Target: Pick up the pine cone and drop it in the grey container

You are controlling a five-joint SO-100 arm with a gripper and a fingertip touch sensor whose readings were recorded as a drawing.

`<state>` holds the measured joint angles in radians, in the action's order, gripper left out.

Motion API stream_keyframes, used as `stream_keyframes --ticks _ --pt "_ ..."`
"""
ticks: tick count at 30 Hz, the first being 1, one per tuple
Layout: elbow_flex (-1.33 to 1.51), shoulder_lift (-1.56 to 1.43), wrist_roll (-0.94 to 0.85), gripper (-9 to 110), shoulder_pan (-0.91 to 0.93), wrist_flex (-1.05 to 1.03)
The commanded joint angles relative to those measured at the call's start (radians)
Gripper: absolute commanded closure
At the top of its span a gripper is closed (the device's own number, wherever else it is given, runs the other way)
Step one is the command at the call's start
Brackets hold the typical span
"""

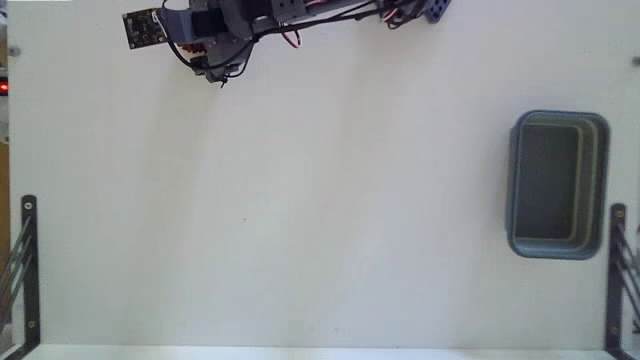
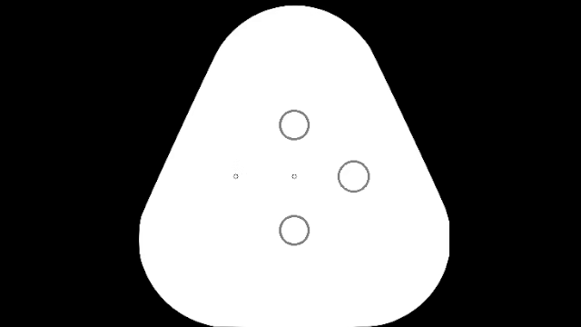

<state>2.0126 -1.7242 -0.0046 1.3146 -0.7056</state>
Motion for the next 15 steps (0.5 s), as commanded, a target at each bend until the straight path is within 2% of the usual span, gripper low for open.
stream_keyframes --ticks 1,15 --pt "0.007 -0.031 0.005 40 0.022 0.020" --pt "0.007 -0.031 0.005 44 0.022 0.020"
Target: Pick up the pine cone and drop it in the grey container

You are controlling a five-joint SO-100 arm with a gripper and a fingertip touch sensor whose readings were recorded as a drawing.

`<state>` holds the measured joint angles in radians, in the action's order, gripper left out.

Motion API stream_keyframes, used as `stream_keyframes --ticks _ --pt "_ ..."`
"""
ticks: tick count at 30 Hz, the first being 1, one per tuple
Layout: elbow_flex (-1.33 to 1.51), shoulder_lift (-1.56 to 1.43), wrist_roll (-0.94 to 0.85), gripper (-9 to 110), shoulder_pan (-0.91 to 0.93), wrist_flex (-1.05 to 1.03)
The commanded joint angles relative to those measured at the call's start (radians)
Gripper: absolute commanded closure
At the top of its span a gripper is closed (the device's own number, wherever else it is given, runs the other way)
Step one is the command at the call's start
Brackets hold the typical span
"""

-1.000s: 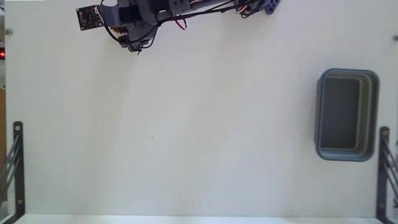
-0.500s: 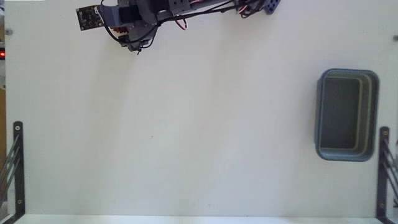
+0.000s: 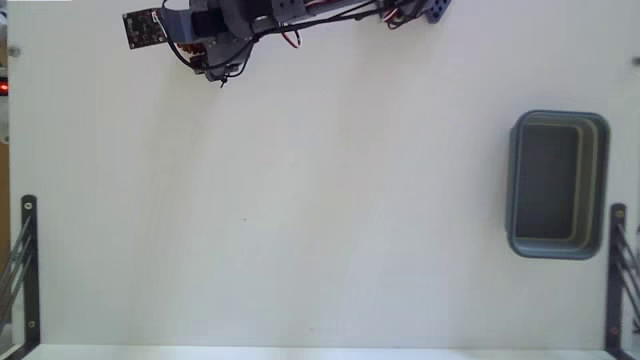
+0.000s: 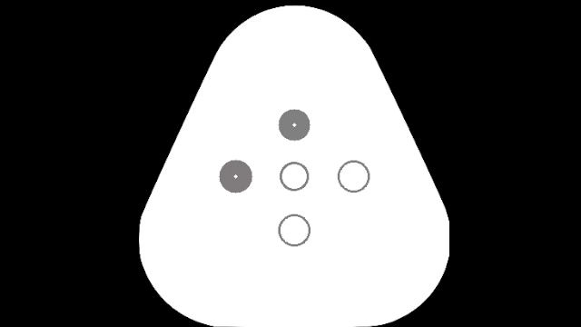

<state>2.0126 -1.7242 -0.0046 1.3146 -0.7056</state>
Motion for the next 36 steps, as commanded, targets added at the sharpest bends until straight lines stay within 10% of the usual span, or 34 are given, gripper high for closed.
stream_keyframes --ticks 1,36 --pt "0.007 -0.031 0.005 45 0.022 0.020" --pt "0.007 -0.031 0.005 54 0.022 0.020"
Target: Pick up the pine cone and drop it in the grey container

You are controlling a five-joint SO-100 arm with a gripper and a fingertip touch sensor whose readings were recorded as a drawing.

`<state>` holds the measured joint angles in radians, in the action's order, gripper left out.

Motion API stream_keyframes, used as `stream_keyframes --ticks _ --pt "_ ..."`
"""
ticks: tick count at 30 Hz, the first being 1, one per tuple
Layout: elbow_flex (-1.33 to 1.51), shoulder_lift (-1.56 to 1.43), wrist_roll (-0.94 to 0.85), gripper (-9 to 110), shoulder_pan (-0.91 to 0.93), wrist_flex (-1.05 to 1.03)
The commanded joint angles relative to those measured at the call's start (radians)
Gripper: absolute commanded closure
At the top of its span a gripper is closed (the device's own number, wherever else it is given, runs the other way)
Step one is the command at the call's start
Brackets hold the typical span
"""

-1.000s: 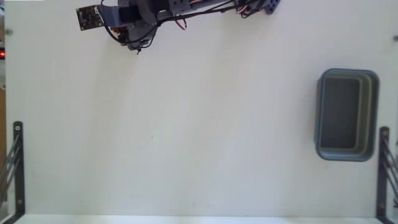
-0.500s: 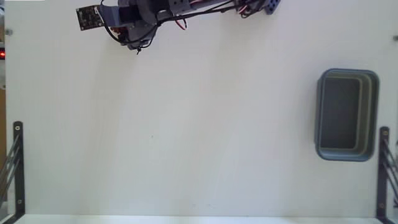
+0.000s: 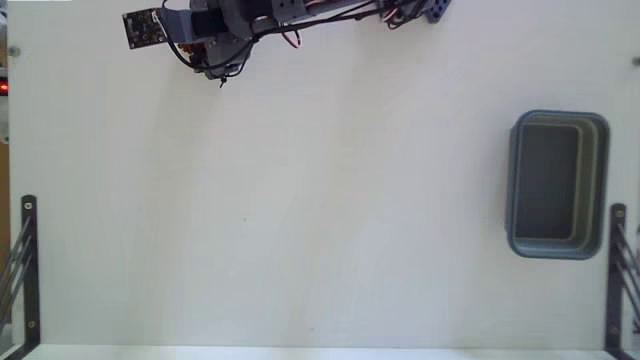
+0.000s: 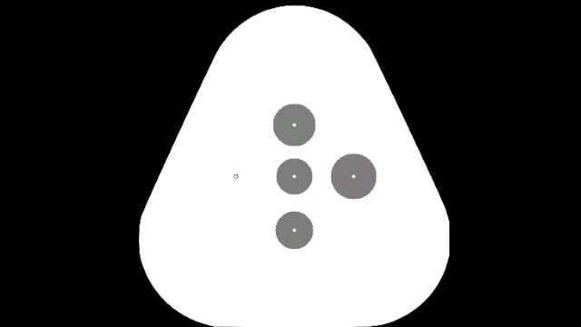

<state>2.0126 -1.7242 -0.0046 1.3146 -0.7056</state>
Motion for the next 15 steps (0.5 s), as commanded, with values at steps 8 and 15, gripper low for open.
stream_keyframes --ticks 8,15 --pt "0.007 -0.031 0.005 57 0.022 0.020" --pt "0.007 -0.031 0.005 58 0.022 0.020"
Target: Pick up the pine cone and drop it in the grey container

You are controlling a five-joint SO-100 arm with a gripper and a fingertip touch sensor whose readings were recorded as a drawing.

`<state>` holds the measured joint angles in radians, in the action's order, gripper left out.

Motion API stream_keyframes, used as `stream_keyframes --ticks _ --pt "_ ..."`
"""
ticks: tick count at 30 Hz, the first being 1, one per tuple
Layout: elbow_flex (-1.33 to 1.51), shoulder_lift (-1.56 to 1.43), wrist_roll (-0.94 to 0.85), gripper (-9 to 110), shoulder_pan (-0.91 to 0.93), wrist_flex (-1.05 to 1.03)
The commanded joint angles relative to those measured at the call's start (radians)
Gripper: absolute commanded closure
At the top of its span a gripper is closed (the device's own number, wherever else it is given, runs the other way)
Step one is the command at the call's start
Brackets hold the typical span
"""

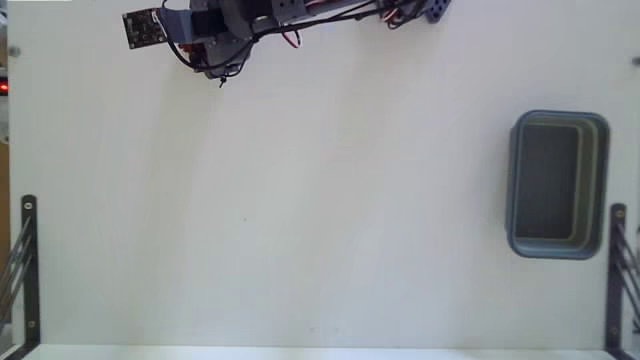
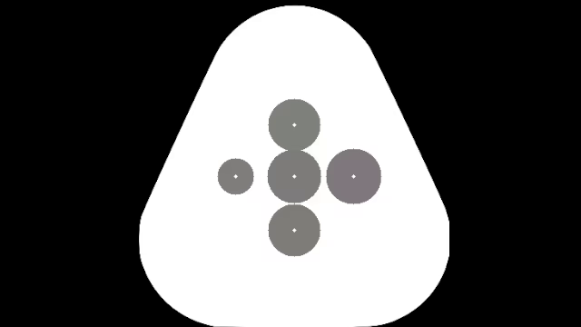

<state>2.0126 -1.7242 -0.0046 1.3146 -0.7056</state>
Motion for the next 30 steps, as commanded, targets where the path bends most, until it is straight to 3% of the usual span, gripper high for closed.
stream_keyframes --ticks 1,30 --pt "0.007 -0.031 0.005 58 0.022 0.020" --pt "-0.041 -0.045 0.005 58 0.022 -0.041"
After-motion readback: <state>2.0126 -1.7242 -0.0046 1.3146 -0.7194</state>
